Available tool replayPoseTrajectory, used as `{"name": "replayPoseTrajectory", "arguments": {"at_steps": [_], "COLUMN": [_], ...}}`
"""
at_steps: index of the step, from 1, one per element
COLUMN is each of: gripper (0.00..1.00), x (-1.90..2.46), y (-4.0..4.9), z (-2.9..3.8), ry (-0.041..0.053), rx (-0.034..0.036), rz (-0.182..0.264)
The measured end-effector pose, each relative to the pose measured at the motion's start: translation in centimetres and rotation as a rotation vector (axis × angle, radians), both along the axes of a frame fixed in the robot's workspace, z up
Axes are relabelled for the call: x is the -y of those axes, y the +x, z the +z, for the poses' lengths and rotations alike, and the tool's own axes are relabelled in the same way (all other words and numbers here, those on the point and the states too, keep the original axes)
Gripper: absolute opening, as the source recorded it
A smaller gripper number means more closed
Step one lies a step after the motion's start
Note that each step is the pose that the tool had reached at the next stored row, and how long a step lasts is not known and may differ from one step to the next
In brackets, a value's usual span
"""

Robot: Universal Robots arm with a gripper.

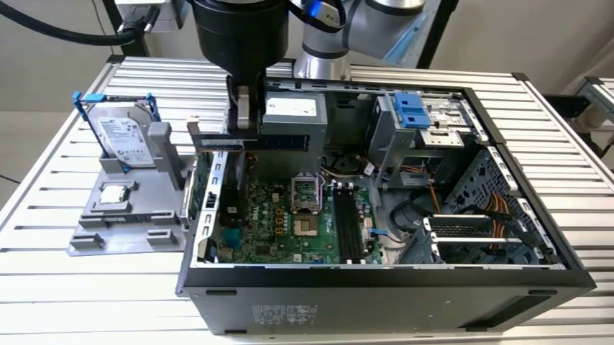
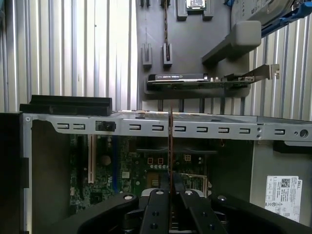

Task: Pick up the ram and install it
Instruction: 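Pick up the ram and move it above insertion slot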

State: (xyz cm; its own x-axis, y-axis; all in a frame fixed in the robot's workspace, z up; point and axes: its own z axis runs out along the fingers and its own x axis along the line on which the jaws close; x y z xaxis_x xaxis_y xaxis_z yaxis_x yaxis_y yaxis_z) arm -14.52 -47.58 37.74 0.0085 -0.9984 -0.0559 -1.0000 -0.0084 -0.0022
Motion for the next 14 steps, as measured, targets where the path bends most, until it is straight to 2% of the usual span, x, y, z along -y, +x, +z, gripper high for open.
{"name": "replayPoseTrajectory", "arguments": {"at_steps": [14], "gripper": [0.0], "x": [0.0], "y": [1.4], "z": [0.0], "ry": [0.0], "rx": [0.0], "rz": [0.0]}}
